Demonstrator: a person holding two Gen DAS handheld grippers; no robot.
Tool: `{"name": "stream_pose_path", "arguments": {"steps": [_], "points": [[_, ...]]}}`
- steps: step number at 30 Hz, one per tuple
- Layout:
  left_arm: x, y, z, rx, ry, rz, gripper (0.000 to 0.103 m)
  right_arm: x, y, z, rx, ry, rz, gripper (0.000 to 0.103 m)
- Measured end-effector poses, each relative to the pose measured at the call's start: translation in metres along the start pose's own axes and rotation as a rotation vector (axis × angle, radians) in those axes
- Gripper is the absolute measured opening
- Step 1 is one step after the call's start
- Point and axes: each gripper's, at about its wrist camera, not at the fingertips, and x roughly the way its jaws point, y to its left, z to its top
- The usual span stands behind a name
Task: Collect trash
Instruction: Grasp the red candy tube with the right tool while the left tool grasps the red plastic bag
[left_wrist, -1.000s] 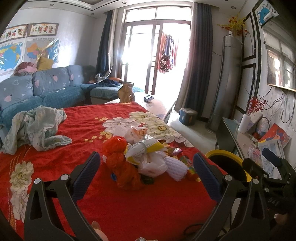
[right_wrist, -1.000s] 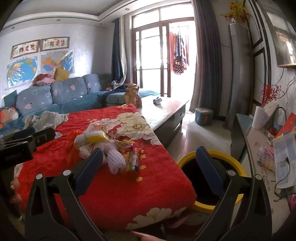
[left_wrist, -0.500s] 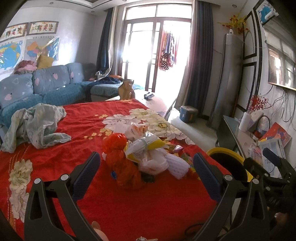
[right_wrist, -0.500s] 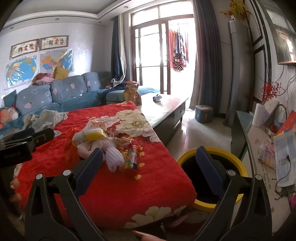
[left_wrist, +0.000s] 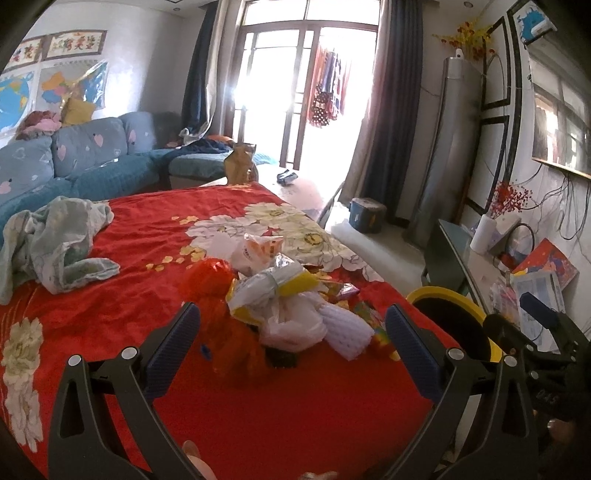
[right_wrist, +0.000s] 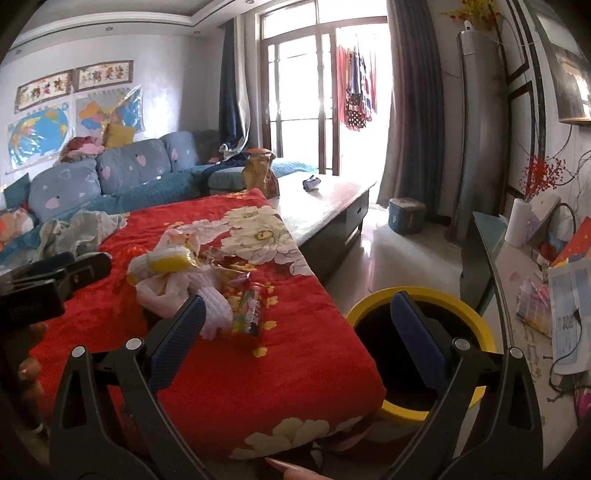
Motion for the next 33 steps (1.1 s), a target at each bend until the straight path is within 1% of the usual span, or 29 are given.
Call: {"name": "stream_pose_path", "arguments": {"steps": [7,13,17,23,25,28,30,33], "points": [[0.029,0.004,0.022,-0.007,0.059,-0.022,0.097,0.027,-0.006,0.012,0.013,0.063,0.011,0.092],[0.052,0.016,0.036,0.02,0.107,0.0,0.097,0.056,-0.003,0.017,0.028,0.13,0.042,0.092],[0.06,0.043,0.041,-0.031,0.126,0.01,0.097,0.072,0.002,0.019,0.028,0.164,0.068,0.092],[0.066,0.08,0.041,-0.098,0.143,0.04,0.096,0.093,0.009,0.02,0.034,0.207,0.097,0.092],[0.069,0.091,0.041,-0.122,0.144,0.035,0.096,0.1,0.009,0.02,0.037,0.224,0.1,0.089],[0.076,0.099,0.04,-0.131,0.154,0.028,0.094,0.112,0.01,0.018,0.045,0.272,0.11,0.083],[0.082,0.103,0.039,-0.141,0.171,0.006,0.087,0.119,0.01,0.015,0.055,0.3,0.118,0.079],[0.095,0.104,0.037,-0.165,0.212,-0.019,0.085,0.132,0.01,0.01,0.071,0.353,0.133,0.07]]}}
